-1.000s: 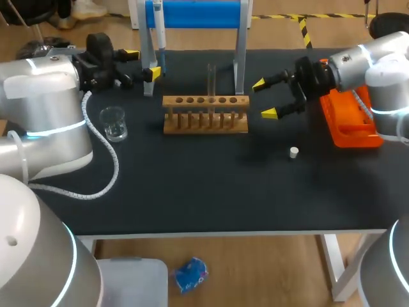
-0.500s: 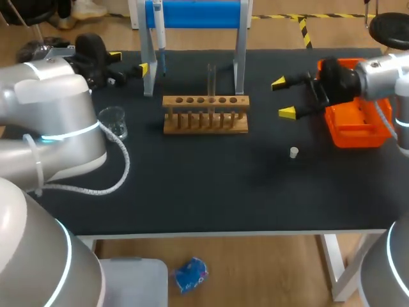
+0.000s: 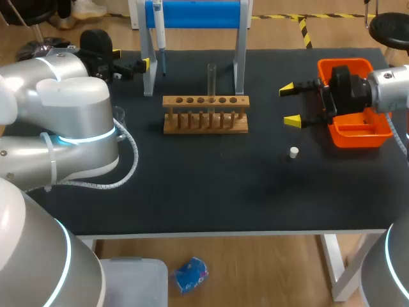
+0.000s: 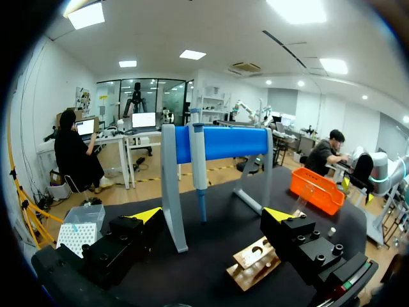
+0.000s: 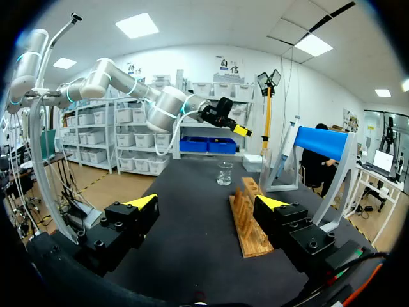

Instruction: Invert the test tube, pick up the pipette, mount the tip to pipette, aspirate from beaker and dispense into the tube, eject the tip, return the pipette, and cap with the stopper.

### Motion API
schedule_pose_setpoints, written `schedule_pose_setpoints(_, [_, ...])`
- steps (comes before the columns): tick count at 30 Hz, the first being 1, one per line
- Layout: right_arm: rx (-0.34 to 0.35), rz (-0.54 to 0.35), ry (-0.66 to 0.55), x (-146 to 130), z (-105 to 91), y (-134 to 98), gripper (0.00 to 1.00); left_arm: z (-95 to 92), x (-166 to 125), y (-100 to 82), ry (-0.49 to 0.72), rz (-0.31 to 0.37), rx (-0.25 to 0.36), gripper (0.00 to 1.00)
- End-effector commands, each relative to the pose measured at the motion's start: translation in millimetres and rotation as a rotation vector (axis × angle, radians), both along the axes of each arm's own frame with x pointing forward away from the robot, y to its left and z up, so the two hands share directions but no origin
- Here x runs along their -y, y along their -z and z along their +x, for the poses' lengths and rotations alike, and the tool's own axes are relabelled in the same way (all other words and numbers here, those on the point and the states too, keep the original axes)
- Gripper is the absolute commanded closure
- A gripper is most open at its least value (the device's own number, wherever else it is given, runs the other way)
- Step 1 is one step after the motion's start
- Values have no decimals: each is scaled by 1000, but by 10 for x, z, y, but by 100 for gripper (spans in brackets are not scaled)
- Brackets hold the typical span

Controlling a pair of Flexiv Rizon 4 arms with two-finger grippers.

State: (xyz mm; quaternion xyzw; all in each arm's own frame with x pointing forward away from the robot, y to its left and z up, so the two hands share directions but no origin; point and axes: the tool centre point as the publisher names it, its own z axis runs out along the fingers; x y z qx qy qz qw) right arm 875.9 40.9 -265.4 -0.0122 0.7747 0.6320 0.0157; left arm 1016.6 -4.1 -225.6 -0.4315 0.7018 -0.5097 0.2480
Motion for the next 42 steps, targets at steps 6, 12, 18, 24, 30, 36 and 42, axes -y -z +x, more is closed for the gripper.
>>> schedule_pose_setpoints(6, [-10,-6,-5,-14,-24,19,0,103,-1,4,-54,-18,27,0])
schedule_pose_setpoints(12, [-40,16,-54,-70,-290,24,0,320,-54,-26,-67,-66,31,0])
schedule_pose_setpoints(18, [-69,35,-80,-94,-531,77,0,493,-120,-26,-101,-77,47,0])
schedule_pose_setpoints(24, [-110,29,-141,-164,-774,174,0,506,-416,-22,-183,-71,53,0])
schedule_pose_setpoints(30, [-156,34,-155,-200,-943,292,0,506,-792,70,-255,-44,21,0])
schedule_pose_setpoints(36, [-173,52,-209,-217,-1017,313,0,544,-1136,209,-299,-7,-23,0])
schedule_pose_setpoints(42, [-173,52,-209,-217,-1017,313,0,583,-1336,298,-321,23,-57,0])
